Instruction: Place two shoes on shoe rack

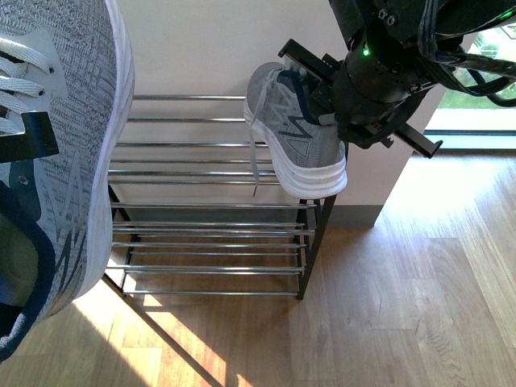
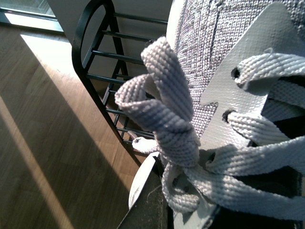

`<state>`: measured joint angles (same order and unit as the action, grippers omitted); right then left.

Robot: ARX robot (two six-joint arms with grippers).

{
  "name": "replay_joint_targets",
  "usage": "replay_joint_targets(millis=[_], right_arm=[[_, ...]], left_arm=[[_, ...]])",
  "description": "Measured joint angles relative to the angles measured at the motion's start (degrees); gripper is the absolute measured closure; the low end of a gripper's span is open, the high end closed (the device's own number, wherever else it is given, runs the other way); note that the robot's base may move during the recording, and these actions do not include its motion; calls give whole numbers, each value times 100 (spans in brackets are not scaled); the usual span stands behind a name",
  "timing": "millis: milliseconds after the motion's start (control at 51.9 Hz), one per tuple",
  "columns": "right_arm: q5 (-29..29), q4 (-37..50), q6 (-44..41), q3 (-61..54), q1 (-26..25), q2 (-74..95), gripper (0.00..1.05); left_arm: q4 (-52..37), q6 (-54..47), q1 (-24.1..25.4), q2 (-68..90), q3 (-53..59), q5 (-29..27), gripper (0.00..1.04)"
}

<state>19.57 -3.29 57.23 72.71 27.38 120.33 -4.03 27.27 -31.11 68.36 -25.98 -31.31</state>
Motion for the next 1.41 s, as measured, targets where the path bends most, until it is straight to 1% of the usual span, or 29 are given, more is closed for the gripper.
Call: replay_joint_targets(millis=[251,424,540,733,887,983,1002,1060,1195,1214,1234,1272,1292,1330,1349,1407], right_arm=[[334,-59,203,11,74,0,100],[339,-83,256,166,203,37,100],[328,72,90,343,302,160,100],[129,146,-35,341,313,225,100],[107,205,-57,269,323,262,100],[-146,345,-105,251,330,328,100],[-175,363,-125,251,330,337,99],[-337,472,-177,251,334,372,88],[-468,649,-280,251,380,367,70],[-468,660,-284,249,385,363,69],[-509,713,-304,236,407,321,63],[-542,763,-321,201,426,275,57],[-544,809,-361,157,459,212,51],[-562,861,-420,109,485,146,44],[-570,918,-472,50,503,70,39],[-614,1049,-603,-114,533,-136,29]], left_arm=[[0,0,0,0,0,0,103],[0,0,0,0,0,-2,103],[0,0,0,0,0,0,103],[0,0,0,0,0,0,103],[0,0,0,0,0,0,103],[0,0,0,0,0,-2,103],[0,0,0,0,0,-2,103],[0,0,0,0,0,0,103],[0,0,0,0,0,0,103],[0,0,0,0,0,0,103],[0,0,-2,0,0,0,103],[0,0,0,0,0,0,103],[0,0,0,0,0,-2,103],[0,0,0,0,0,-2,103],[0,0,0,0,0,-2,103],[0,0,-2,0,0,0,103]])
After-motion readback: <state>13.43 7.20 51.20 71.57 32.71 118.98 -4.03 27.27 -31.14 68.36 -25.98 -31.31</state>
